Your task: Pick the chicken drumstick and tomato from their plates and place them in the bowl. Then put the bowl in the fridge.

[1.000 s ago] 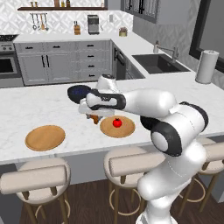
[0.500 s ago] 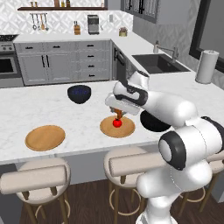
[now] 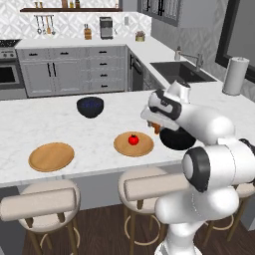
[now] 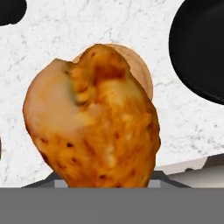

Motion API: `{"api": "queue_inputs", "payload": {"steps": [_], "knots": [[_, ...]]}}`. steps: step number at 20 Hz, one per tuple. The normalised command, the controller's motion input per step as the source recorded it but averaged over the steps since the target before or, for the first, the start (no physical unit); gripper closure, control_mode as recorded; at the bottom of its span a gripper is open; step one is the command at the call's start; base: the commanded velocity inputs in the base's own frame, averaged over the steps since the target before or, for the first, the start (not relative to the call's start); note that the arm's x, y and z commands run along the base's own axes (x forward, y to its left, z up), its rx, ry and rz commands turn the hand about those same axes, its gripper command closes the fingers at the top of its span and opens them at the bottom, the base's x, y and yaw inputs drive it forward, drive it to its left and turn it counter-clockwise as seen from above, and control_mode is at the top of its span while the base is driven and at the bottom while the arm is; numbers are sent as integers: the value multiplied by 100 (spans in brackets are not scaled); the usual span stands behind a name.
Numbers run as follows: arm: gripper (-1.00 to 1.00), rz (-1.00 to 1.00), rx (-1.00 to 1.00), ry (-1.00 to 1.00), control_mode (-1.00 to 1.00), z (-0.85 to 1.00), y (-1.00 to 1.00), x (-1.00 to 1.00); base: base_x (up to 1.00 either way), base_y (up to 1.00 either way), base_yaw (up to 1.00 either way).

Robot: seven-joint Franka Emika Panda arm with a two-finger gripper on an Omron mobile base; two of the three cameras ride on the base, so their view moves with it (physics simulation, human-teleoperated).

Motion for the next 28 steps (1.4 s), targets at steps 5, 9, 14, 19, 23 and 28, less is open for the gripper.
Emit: {"api": "queue_inputs", "payload": {"steps": [5,9,14,19,23,28], "knots": [[100,-1,-7,0,-100,-34,-72,0,0,0,0],[100,-7,-18,0,-100,-37,-60,0,0,0,0],[100,-9,-23,0,-100,-22,-43,12,0,0,0],[100,-5,-5,2,-100,-1,-66,16,0,0,0],[100,3,5,4,-100,-20,-67,38,0,0,0],[100,3,0,3,-100,-58,-22,36,0,0,0]]}}
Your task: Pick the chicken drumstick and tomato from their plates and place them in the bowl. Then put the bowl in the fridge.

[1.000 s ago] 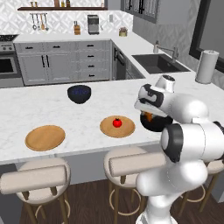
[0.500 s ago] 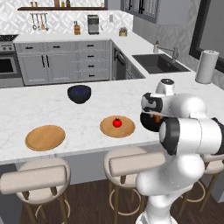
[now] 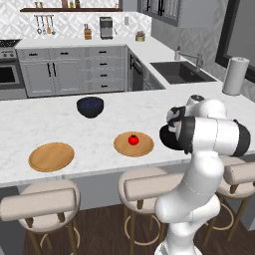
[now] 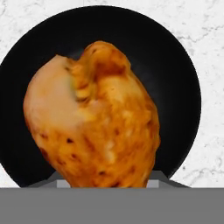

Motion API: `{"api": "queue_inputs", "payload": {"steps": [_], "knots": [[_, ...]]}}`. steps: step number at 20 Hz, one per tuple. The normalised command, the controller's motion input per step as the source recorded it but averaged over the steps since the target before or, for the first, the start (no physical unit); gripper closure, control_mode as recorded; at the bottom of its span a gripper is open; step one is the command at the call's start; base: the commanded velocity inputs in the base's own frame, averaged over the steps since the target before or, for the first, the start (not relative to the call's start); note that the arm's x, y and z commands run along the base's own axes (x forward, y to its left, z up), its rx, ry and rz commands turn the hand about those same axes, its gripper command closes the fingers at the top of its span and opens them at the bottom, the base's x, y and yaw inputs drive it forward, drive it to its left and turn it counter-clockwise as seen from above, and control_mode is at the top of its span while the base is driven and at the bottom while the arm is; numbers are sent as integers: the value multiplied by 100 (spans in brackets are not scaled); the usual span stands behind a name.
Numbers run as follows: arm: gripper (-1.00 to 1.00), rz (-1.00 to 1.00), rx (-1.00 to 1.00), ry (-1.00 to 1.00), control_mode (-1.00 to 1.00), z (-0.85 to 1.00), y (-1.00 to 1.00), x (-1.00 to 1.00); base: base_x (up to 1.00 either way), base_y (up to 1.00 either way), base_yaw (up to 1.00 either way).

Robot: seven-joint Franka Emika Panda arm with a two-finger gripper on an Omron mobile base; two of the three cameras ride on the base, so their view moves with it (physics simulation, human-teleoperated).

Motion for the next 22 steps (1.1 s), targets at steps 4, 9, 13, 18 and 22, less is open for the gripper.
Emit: {"api": "queue_inputs", "payload": {"steps": [4,9,13,18,22], "knots": [[100,1,0,0,-100,-28,-4,8,0,0,0],[100,0,0,0,-100,-19,0,0,0,0,0],[-100,0,0,0,-100,-14,0,0,0,0,0],[-100,0,0,0,-100,0,0,0,0,0,0],[-100,0,0,0,-100,0,0,0,0,0,0]]}}
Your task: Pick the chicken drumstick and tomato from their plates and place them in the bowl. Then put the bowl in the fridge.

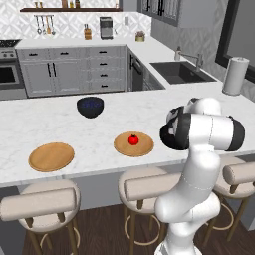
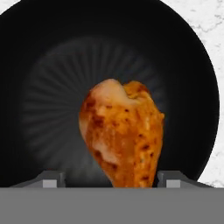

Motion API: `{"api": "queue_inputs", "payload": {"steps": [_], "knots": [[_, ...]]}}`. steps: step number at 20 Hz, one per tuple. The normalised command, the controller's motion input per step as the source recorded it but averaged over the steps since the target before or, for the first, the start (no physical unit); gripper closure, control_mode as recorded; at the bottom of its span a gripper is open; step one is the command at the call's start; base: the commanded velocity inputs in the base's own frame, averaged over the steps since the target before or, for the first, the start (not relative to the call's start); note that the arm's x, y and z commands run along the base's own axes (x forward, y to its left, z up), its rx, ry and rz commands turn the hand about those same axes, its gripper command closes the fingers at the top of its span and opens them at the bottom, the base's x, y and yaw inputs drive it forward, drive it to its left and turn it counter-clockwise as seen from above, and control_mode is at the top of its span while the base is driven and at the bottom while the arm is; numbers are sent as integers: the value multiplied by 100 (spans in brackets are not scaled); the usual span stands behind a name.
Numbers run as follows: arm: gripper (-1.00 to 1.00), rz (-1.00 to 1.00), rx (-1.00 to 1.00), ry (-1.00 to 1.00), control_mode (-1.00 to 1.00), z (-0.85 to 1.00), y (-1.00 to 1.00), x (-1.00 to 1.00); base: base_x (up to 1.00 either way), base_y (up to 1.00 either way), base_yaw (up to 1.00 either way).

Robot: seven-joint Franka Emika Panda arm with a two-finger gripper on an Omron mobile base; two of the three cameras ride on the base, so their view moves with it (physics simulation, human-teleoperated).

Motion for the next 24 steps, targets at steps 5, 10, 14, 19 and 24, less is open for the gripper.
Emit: {"api": "queue_inputs", "payload": {"steps": [5,10,14,19,24], "knots": [[-100,0,0,-3,-100,46,3,-23,0,0,0],[-100,0,-1,-3,-100,72,62,-34,0,0,0],[-100,1,0,0,-100,32,100,-12,0,0,0],[-100,8,4,2,-100,17,99,-1,0,0,0],[-100,3,1,0,-100,8,100,4,0,0,0]]}}
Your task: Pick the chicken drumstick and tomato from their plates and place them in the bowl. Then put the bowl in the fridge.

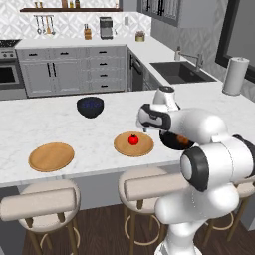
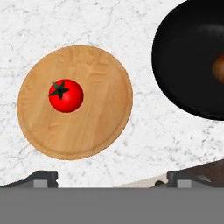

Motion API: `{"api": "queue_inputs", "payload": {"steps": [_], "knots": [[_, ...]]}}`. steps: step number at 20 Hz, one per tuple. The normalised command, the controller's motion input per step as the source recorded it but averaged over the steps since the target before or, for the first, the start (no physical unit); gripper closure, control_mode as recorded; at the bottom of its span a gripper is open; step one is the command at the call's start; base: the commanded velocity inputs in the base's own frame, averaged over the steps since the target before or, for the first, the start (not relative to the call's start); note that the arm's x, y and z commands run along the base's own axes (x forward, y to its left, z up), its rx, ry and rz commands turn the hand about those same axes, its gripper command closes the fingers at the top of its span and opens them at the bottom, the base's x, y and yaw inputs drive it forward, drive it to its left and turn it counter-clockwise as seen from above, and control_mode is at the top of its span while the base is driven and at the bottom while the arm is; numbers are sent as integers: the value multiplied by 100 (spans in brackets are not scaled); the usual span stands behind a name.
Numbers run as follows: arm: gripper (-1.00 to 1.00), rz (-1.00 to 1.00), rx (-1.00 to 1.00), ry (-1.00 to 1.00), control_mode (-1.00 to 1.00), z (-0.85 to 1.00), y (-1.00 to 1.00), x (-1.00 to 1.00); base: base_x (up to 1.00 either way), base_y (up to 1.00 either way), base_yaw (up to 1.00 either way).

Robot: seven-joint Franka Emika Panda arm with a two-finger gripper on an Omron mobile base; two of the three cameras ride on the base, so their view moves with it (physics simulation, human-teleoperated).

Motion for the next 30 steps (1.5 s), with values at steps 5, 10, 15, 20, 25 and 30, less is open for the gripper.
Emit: {"api": "queue_inputs", "payload": {"steps": [5,10,15,20,25,30], "knots": [[-100,0,0,3,-100,2,84,19,0,0,0],[-100,0,0,8,-100,-1,30,27,0,0,0],[-100,3,2,0,-100,-41,-20,36,0,0,0],[-100,0,0,1,-100,-55,0,29,0,0,0],[-100,0,-2,0,-100,-26,1,43,0,0,0],[-100,3,-2,5,-100,-14,-1,36,0,0,0]]}}
